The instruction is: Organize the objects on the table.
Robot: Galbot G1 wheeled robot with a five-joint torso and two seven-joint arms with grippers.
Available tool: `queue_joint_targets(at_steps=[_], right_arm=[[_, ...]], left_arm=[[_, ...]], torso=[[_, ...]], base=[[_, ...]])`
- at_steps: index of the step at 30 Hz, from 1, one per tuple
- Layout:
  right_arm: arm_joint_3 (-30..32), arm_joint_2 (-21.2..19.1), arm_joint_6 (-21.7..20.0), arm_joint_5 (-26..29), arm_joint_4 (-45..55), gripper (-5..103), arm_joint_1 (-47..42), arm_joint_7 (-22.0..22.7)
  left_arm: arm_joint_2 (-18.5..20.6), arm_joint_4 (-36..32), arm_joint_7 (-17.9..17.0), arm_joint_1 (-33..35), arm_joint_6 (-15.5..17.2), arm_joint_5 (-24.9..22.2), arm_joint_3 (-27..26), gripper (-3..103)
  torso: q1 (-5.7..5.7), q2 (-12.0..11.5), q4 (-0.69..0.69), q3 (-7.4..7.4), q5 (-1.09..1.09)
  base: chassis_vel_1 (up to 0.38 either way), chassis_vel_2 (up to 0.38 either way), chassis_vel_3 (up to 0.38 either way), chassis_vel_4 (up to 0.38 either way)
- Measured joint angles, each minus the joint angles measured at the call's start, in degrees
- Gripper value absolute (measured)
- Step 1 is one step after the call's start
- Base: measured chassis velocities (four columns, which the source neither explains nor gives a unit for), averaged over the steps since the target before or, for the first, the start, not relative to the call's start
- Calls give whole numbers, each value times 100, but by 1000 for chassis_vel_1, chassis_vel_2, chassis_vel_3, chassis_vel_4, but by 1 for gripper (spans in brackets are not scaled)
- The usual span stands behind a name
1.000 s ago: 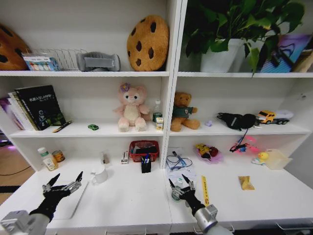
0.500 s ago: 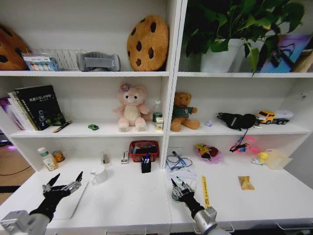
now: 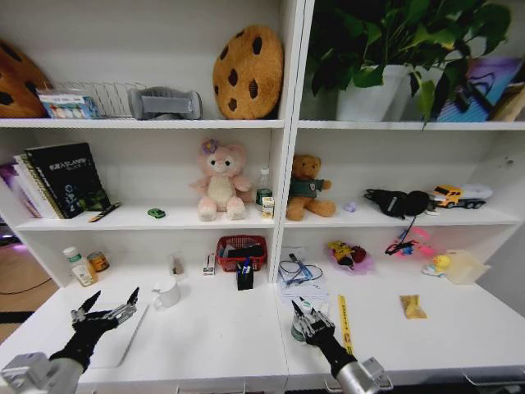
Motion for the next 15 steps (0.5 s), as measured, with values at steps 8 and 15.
queue_joint_targets(at_steps=[8, 15], right_arm=[[390, 210, 975, -736, 86, 27, -1751, -12], [846, 511, 2680, -1413, -514, 27, -3428, -73]], left_arm=[[0, 0, -1, 0, 0, 0, 0, 100], [0, 0, 0, 0, 0, 0, 0, 100]], torso=[[0, 0, 2, 0, -1], [0, 1, 2, 0, -2]], base=[[0, 0, 0, 0], [0, 0, 0, 0]])
